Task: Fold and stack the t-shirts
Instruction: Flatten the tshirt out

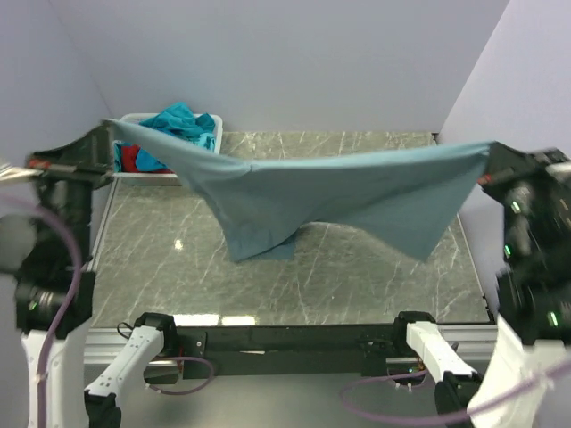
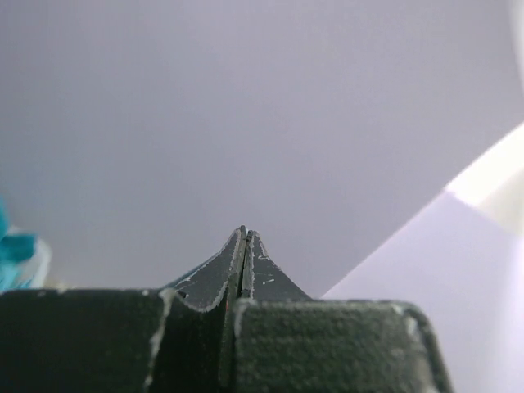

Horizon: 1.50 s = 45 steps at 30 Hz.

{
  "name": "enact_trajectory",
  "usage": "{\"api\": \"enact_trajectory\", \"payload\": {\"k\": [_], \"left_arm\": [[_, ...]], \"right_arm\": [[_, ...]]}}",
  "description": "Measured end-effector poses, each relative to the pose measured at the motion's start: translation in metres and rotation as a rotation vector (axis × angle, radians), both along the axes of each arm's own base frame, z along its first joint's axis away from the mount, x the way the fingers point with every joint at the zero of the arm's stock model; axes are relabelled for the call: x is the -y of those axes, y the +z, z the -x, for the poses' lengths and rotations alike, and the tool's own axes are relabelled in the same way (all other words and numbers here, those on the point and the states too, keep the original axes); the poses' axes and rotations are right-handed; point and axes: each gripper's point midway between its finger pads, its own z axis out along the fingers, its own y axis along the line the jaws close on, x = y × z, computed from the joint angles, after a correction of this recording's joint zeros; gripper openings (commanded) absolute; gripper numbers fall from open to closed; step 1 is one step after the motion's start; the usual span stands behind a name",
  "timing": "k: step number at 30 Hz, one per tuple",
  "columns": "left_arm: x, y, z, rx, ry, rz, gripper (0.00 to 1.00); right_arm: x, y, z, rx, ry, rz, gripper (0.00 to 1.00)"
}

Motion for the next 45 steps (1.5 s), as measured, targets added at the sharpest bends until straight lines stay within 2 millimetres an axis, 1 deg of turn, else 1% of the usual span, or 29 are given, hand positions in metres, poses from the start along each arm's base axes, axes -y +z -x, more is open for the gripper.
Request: {"api": "enact_trajectory", "payload": {"k": [2, 6, 9, 11, 13, 14, 16, 18, 20, 21, 22, 24, 26, 27, 28, 29, 30, 31, 32, 33, 34, 35, 36, 37, 39, 40, 42, 43, 45], "left_arm": [[-0.001, 0.028, 0.029, 0.086, -0.014, -0.002, 0.01], [-0.003, 0.077, 0.084, 0.239, -0.029, -0.024, 0.01], [-0.005, 0.108, 0.121, 0.341, -0.03, -0.042, 0.01], [-0.006, 0.125, 0.145, 0.403, -0.031, -0.057, 0.01], [-0.006, 0.136, 0.162, 0.455, -0.029, -0.066, 0.01], [-0.007, 0.141, 0.168, 0.476, -0.026, -0.07, 0.01], [-0.007, 0.147, 0.172, 0.5, -0.025, -0.078, 0.01], [-0.005, 0.151, 0.166, 0.506, -0.023, -0.088, 0.01], [-0.002, 0.154, 0.145, 0.493, -0.022, -0.096, 0.01], [0.001, 0.154, 0.127, 0.474, -0.024, -0.103, 0.01], [0.004, 0.154, 0.11, 0.457, -0.029, -0.11, 0.01], [0.013, 0.15, 0.06, 0.403, -0.042, -0.133, 0.01], [0.026, 0.139, -0.005, 0.33, -0.068, -0.157, 0.01], [0.033, 0.127, -0.045, 0.275, -0.085, -0.169, 0.01], [0.04, 0.115, -0.079, 0.234, -0.101, -0.18, 0.01], [0.047, 0.098, -0.116, 0.186, -0.118, -0.189, 0.01], [0.055, 0.073, -0.157, 0.125, -0.137, -0.199, 0.01], [0.062, 0.043, -0.195, 0.059, -0.151, -0.206, 0.01], [0.069, 0.007, -0.232, -0.018, -0.167, -0.212, 0.01], [0.076, -0.035, -0.267, -0.103, -0.185, -0.219, 0.01], [0.082, -0.071, -0.293, -0.172, -0.199, -0.225, 0.01], [0.089, -0.112, -0.319, -0.249, -0.216, -0.232, 0.01], [0.096, -0.155, -0.341, -0.325, -0.235, -0.241, 0.01], [0.103, -0.187, -0.356, -0.378, -0.251, -0.249, 0.01], [0.12, -0.262, -0.382, -0.497, -0.292, -0.272, 0.01], [0.129, -0.289, -0.392, -0.537, -0.308, -0.279, 0.01], [0.143, -0.333, -0.411, -0.593, -0.331, -0.295, 0.01], [0.15, -0.35, -0.421, -0.606, -0.34, -0.302, 0.01], [0.162, -0.377, -0.436, -0.623, -0.355, -0.311, 0.01]], "right_arm": [[-0.003, 0.022, 0.031, 0.071, 0.005, 0.008, 0.0], [-0.01, 0.07, 0.101, 0.248, 0.021, 0.031, 0.0], [-0.013, 0.095, 0.138, 0.345, 0.024, 0.054, 0.0], [-0.013, 0.102, 0.15, 0.374, 0.022, 0.062, 0.0], [-0.013, 0.104, 0.155, 0.383, 0.019, 0.068, 0.0], [-0.013, 0.103, 0.155, 0.381, 0.018, 0.071, 0.0], [-0.012, 0.099, 0.149, 0.361, 0.014, 0.077, 0.0], [-0.01, 0.094, 0.141, 0.335, 0.006, 0.081, 0.0], [-0.006, 0.087, 0.127, 0.301, -0.011, 0.083, 0.0], [-0.003, 0.084, 0.118, 0.283, -0.023, 0.084, 0.0], [0.0, 0.08, 0.106, 0.264, -0.036, 0.084, 0.0], [0.006, 0.071, 0.08, 0.221, -0.059, 0.081, 0.0], [0.013, 0.052, 0.041, 0.152, -0.08, 0.078, 0.0], [0.016, 0.041, 0.017, 0.11, -0.089, 0.077, 0.0], [0.019, 0.027, -0.007, 0.068, -0.094, 0.077, 0.0], [0.021, 0.01, -0.033, 0.017, -0.099, 0.077, 0.0], [0.024, -0.006, -0.054, -0.028, -0.102, 0.077, 0.0], [0.027, -0.028, -0.078, -0.082, -0.107, 0.076, 0.0], [0.03, -0.05, -0.098, -0.135, -0.111, 0.074, 0.0], [0.033, -0.074, -0.12, -0.192, -0.114, 0.071, 0.0], [0.038, -0.102, -0.143, -0.255, -0.119, 0.065, 0.0], [0.042, -0.129, -0.162, -0.314, -0.117, 0.057, 0.0], [0.047, -0.16, -0.181, -0.377, -0.114, 0.043, 0.0], [0.052, -0.187, -0.195, -0.431, -0.115, 0.027, 0.0], [0.063, -0.244, -0.221, -0.544, -0.108, -0.014, 0.0], [0.067, -0.267, -0.231, -0.588, -0.105, -0.034, 0.0], [0.073, -0.313, -0.25, -0.67, -0.093, -0.067, 0.0], [0.076, -0.336, -0.261, -0.716, -0.087, -0.083, 0.0], [0.08, -0.37, -0.279, -0.778, -0.075, -0.1, 0.0]]}}
